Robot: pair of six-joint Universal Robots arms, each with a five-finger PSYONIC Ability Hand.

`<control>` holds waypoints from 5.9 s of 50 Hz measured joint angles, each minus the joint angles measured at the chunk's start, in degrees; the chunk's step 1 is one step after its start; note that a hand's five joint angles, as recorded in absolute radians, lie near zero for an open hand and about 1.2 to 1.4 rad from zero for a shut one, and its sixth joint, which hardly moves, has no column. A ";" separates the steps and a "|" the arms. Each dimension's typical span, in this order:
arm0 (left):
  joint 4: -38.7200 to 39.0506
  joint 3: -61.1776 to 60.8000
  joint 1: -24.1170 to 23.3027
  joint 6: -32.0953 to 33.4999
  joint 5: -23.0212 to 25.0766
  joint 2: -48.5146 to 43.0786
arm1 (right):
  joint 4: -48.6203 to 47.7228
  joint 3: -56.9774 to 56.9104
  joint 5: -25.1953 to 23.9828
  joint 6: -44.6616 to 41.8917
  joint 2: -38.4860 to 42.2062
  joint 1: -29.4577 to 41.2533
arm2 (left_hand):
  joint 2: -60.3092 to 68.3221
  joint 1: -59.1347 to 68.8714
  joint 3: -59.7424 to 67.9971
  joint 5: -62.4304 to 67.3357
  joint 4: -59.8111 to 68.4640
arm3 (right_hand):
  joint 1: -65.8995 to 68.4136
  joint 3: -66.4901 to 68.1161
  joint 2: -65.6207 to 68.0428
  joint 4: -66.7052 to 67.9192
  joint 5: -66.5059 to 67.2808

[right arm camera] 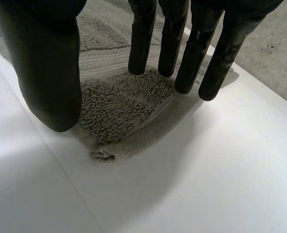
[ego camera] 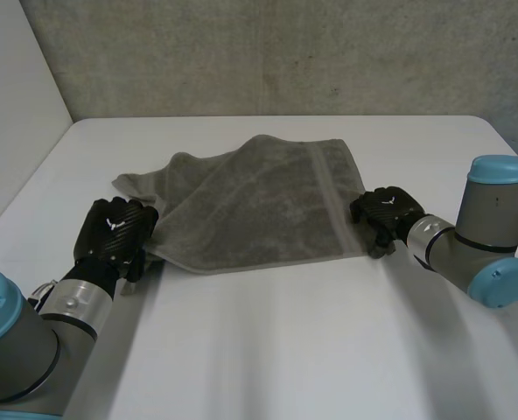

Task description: Fold the towel.

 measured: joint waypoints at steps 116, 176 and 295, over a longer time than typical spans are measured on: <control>0.00 -0.09 -0.22 0.11 0.00 -0.10 | -1.67 -2.87 2.40 2.85 2.22 0.71 | 0.00 0.00 0.00 0.00 0.00 | 14.96 15.56 14.90 15.38 10.34; -0.77 -3.72 -0.70 2.25 -0.11 9.49 | 11.89 16.40 -3.13 -6.32 -25.15 -5.55 | 0.00 0.00 0.00 0.00 0.00 | 43.98 44.67 42.53 45.03 43.44; -9.40 18.97 0.57 4.03 -6.46 -11.65 | -1.79 12.89 1.43 5.97 -12.76 -10.76 | -70.59 -67.32 -73.55 -69.32 -70.80 | -8.78 -8.34 -9.16 -8.37 -8.38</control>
